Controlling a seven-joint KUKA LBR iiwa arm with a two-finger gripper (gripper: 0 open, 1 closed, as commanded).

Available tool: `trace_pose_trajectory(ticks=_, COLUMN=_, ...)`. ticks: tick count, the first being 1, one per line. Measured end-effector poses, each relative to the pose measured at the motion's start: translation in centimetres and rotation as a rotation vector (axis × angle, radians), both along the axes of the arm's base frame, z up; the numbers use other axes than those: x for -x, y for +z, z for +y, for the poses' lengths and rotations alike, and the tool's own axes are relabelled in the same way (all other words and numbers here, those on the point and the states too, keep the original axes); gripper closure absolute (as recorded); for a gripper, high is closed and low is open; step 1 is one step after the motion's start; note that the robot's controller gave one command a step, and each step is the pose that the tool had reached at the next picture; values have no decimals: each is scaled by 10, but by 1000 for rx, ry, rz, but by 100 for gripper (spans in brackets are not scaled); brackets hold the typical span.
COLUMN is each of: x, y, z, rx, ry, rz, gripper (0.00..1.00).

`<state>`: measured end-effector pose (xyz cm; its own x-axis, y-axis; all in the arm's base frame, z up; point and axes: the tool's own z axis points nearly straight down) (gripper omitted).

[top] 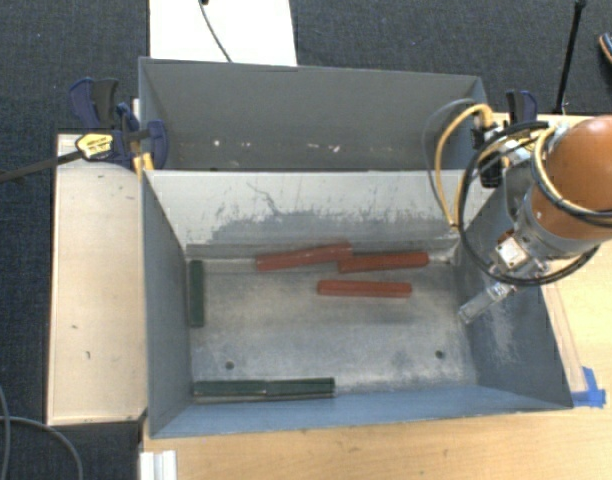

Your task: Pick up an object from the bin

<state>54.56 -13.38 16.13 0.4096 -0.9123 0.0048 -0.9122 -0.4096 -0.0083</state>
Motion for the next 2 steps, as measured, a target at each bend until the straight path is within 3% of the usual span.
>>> trace_pose_trajectory(ticks=1, x=57, y=-91, z=20, rx=-15, ry=456, rz=-1, gripper=0)
trace_pose_trajectory(ticks=2, x=14, y=-2, z=6, rx=3, ry=393, rz=1, gripper=0)
